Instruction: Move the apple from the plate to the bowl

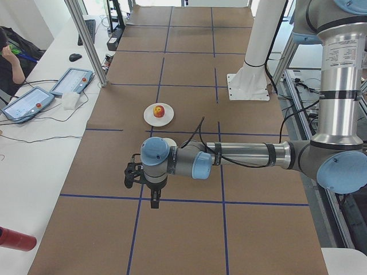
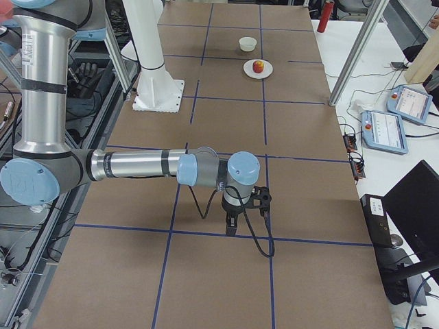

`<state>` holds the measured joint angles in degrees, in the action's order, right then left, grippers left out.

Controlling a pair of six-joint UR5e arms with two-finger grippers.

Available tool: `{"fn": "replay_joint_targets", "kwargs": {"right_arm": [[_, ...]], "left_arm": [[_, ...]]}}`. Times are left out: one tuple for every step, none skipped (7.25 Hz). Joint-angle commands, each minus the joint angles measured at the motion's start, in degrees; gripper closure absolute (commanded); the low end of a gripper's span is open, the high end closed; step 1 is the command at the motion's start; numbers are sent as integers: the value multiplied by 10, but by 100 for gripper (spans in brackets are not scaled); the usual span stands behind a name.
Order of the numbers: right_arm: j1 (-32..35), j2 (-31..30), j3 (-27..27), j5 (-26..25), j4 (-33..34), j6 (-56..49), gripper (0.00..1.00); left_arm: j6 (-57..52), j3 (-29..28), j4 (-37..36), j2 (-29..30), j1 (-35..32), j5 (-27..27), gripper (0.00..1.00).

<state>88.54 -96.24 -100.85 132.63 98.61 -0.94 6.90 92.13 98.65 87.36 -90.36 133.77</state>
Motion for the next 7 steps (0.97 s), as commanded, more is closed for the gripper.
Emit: {"fn": "replay_joint_targets", "kwargs": {"right_arm": [[1,0,0,0,0,1,0],[0,0,0,0,0,1,0],[1,0,0,0,0,0,0],[0,0,0,0,0,1,0],[1,0,0,0,0,0,0],[0,0,0,0,0,0,0],[0,0,0,0,0,1,0]], "left_arm": [[-1,0,0,1,0,-1,0],[1,4,3,2,0,-1,0],[7,22,0,3,1,5,0],[50,38,4,6,10,6,0],[84,44,6,30,39,6,0],[111,80,4,50,81,-2,0],[147,113,4,64,137,-39,0]]}}
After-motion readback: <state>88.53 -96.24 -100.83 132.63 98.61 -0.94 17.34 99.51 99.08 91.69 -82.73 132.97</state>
